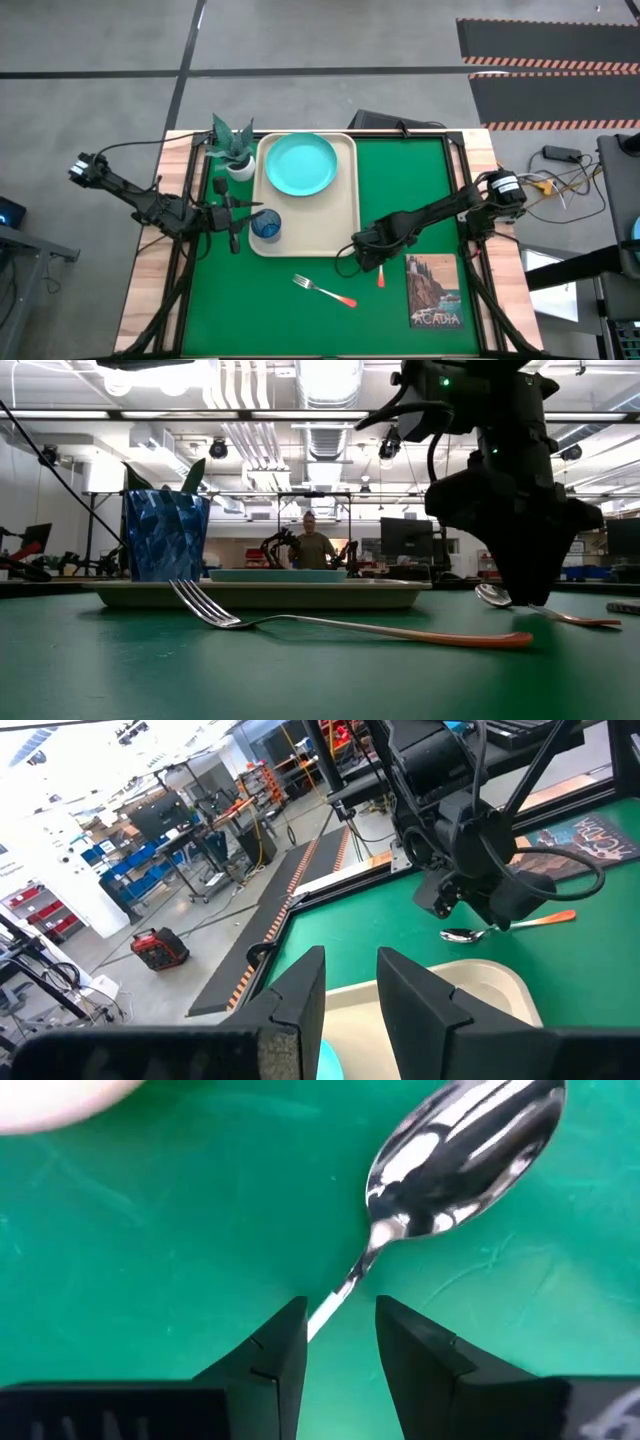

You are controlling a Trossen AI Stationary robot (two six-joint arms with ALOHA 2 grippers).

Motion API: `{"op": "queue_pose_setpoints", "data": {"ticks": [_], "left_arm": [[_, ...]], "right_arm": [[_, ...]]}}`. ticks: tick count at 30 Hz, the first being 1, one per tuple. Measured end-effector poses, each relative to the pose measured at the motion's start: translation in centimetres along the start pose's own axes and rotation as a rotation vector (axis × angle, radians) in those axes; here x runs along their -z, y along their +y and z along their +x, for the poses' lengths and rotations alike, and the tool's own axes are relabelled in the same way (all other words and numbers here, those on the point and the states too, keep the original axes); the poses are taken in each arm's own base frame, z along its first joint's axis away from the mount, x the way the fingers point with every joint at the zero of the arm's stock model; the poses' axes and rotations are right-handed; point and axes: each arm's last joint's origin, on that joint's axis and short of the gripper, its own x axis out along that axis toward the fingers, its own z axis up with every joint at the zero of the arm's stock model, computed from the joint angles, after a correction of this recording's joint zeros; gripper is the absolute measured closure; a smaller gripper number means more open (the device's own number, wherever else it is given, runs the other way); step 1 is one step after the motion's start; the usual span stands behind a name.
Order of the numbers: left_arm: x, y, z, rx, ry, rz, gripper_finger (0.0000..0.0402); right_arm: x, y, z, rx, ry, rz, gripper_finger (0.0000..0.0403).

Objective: Pick and place plate/cup/fork/spoon on tray
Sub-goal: Put the orange spoon on the serving tray to the left of the blue plate

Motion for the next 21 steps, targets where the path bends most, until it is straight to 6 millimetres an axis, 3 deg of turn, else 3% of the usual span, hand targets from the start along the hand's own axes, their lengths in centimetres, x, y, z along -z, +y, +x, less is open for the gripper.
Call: {"op": "queue_pose_setpoints", "data": {"ticks": [5, 11, 21], "left_arm": [[0.0, 0.0, 0.0, 0.0, -0.001, -0.001, 0.0322], [0.0, 0.0, 0.0, -0.001, -0.001, -0.001, 0.0322], [0.0, 0.0, 0.0, -0.001, 0.0, 0.0, 0.0322]], "right_arm": [[-0.2, 0.0, -0.3, -0.001, -0.041, 0.009, 0.0295], [-0.4, 0.0, 0.8, 0.032, -0.046, -0.005, 0.0312], [-0.7, -0.2, 1.2, 0.045, -0.036, -0.027, 0.038]]}}
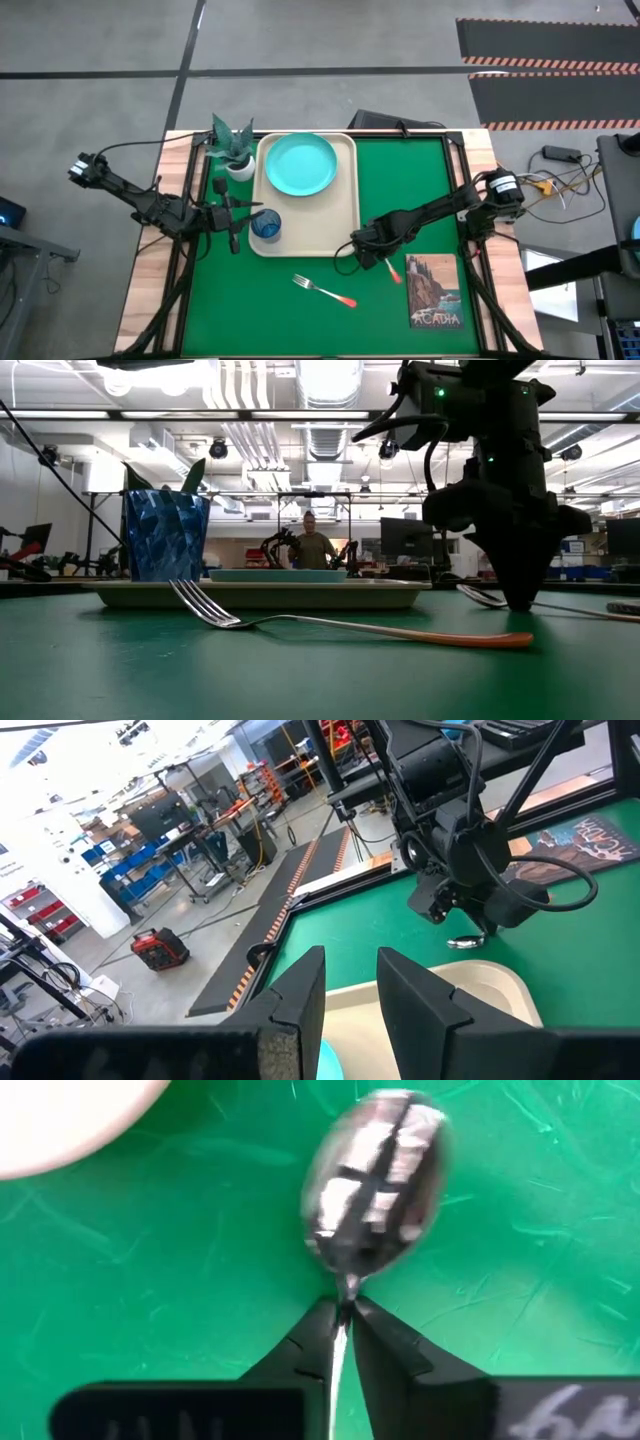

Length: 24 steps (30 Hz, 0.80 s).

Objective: Pick and place plate/cup/fork/spoon on tray
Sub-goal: Put the orange spoon on the serving tray to the left of the blue plate

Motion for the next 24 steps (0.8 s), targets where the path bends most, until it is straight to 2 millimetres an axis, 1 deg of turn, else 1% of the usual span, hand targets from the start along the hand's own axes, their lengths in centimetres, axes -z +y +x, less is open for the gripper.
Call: {"op": "queue_pose_setpoints", "data": {"ticks": [2, 7, 13, 15, 19, 24], "left_arm": [[0.0, 0.0, 0.0, 0.0, -0.001, -0.001, 0.0322], [-0.1, 0.0, 0.0, -0.002, -0.005, -0.005, 0.0322], [-0.1, 0.0, 0.0, -0.004, -0.01, -0.01, 0.0322], [-0.1, 0.0, 0.0, -0.003, -0.01, -0.01, 0.0322], [-0.1, 0.0, 0.0, -0.003, -0.01, -0.009, 0.0322], [-0.1, 0.0, 0.0, -0.004, -0.01, -0.01, 0.0322]], "right_arm": [[-0.1, -0.1, -0.2, -0.007, -0.003, -0.003, 0.0389], [-0.1, -0.4, -1.1, -0.023, -0.01, -0.031, 0.0392], [-1.0, -2.5, -3.6, 0.023, 0.026, -0.114, 0.0393], [-1.4, -3.1, -4.7, 0.032, 0.037, -0.145, 0.0393], [-2.6, -3.7, -7.3, 0.013, 0.016, -0.203, 0.0393], [-4.3, -3.4, -10.9, 0.001, -0.104, -0.271, 0.0393]]}}
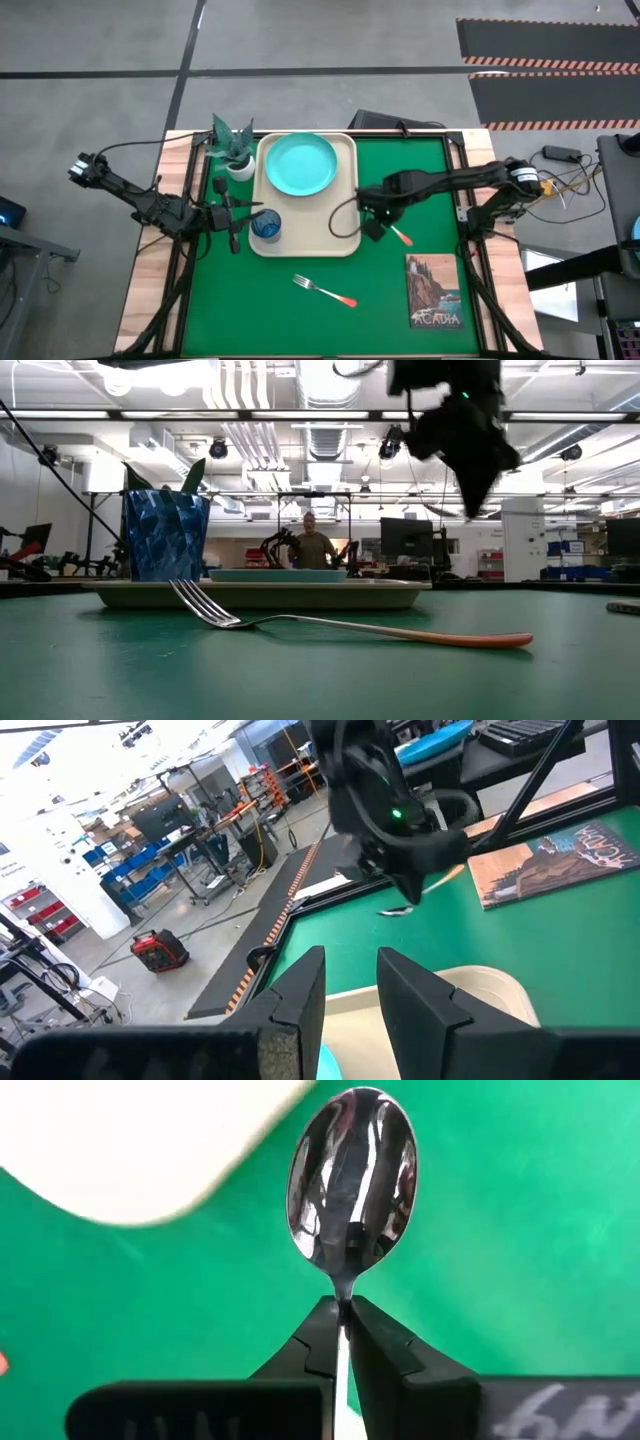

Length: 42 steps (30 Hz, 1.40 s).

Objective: Pick and place plate/cup/fork/spoon on tray
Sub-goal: Put the orange spoon on the serving tray to the left of the blue plate

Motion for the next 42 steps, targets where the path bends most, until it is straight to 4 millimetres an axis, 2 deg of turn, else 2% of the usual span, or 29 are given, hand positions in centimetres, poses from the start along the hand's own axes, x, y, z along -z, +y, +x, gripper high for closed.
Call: {"op": "queue_pose_setpoints", "data": {"ticks": [7, 11, 15, 21, 29, 42], "left_arm": [[0.1, -0.2, 0.2, 0.003, 0.007, 0.007, 0.0322], [0.1, -0.3, 0.3, 0.005, 0.013, 0.013, 0.0322], [0.1, -0.4, 0.3, 0.006, 0.016, 0.016, 0.0322], [0.2, -0.4, 0.4, 0.006, 0.017, 0.017, 0.0322], [0.1, -0.3, 0.2, 0.004, 0.012, 0.012, 0.0322], [0.1, -0.3, 0.3, 0.004, 0.013, 0.015, 0.0322]], "right_arm": [[-2.9, 2.0, -3.4, -0.044, -0.151, -0.152, 0.0393], [-4.6, 3.3, -4.3, -0.056, -0.183, -0.245, 0.0394], [-5.8, 4.1, -4.6, -0.021, -0.145, -0.348, 0.0394], [-7.5, 4.6, -4.0, 0.034, -0.065, -0.533, 0.0394], [-10.3, 5.9, -2.6, 0.048, -0.043, -0.672, 0.0394], [-12.0, 6.8, -1.8, 0.074, -0.022, -0.825, 0.0394]]}}
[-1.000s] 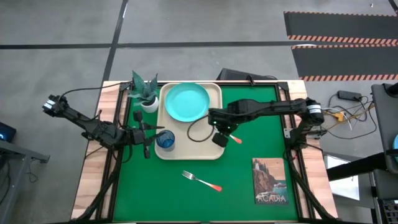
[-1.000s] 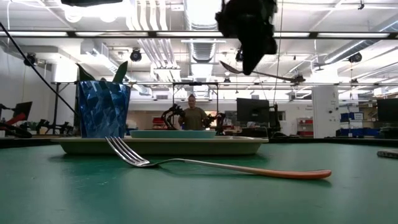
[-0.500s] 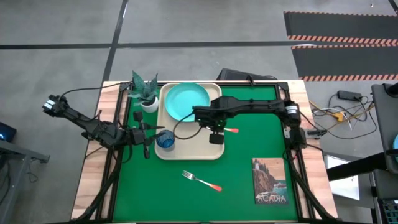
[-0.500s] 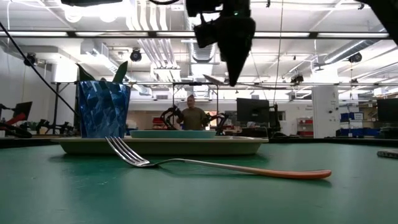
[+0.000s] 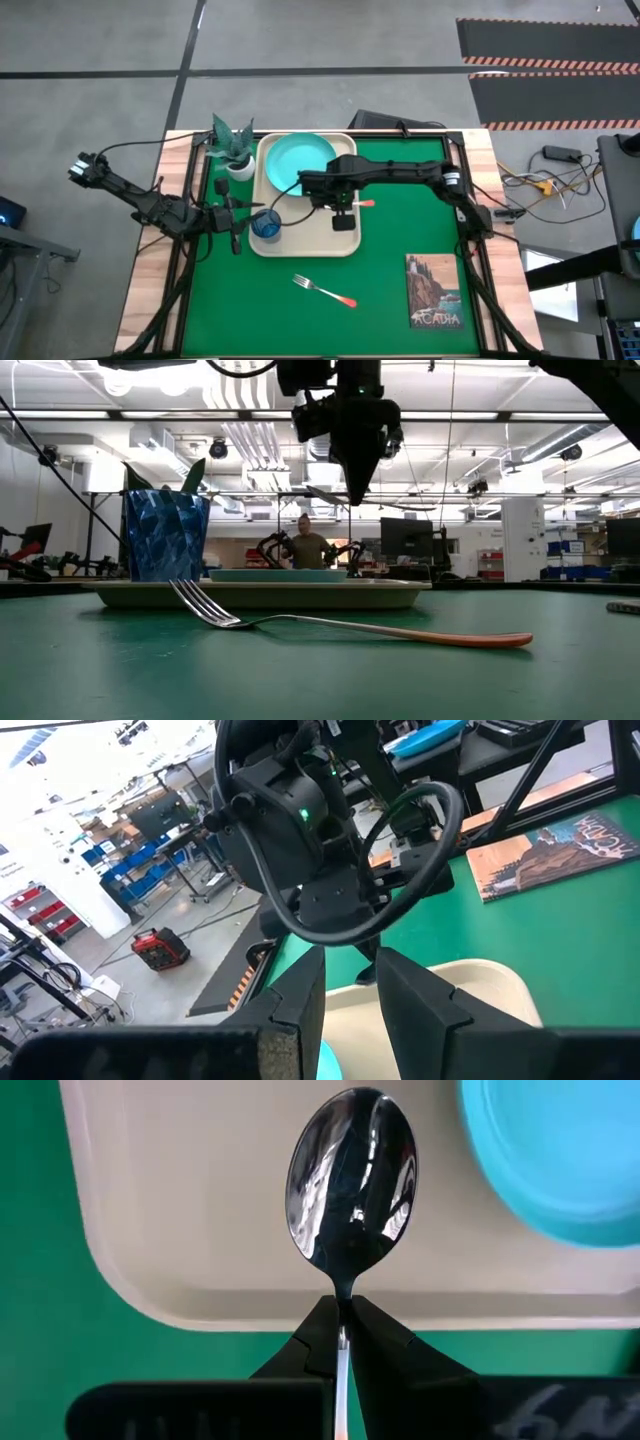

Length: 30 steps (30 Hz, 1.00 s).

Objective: Pick and place plate/cup/fork/spoon on tray
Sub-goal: Put the orange spoon on the serving tray to the left of the blue plate

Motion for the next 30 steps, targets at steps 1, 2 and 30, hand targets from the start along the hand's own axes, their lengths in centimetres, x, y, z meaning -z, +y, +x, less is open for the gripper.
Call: {"op": "queue_pose_setpoints", "data": {"ticks": [1, 2, 30], "left_arm": [[0.0, 0.0, 0.0, 0.0, 0.0, 0.0, 0.0322], [0.0, 0.0, 0.0, 0.0, -0.001, 0.0, 0.0322], [0.1, 2.9, -1.8, -0.453, 0.136, -0.014, 0.0322]], "right_arm": [[-0.1, 0.0, 0.0, 0.014, -0.002, -0.016, 0.0394], [-0.1, -0.1, 0.1, 0.036, -0.005, -0.026, 0.0394], [-3.2, -1.6, 2.4, 0.128, -0.033, -0.085, 0.0394]]}}
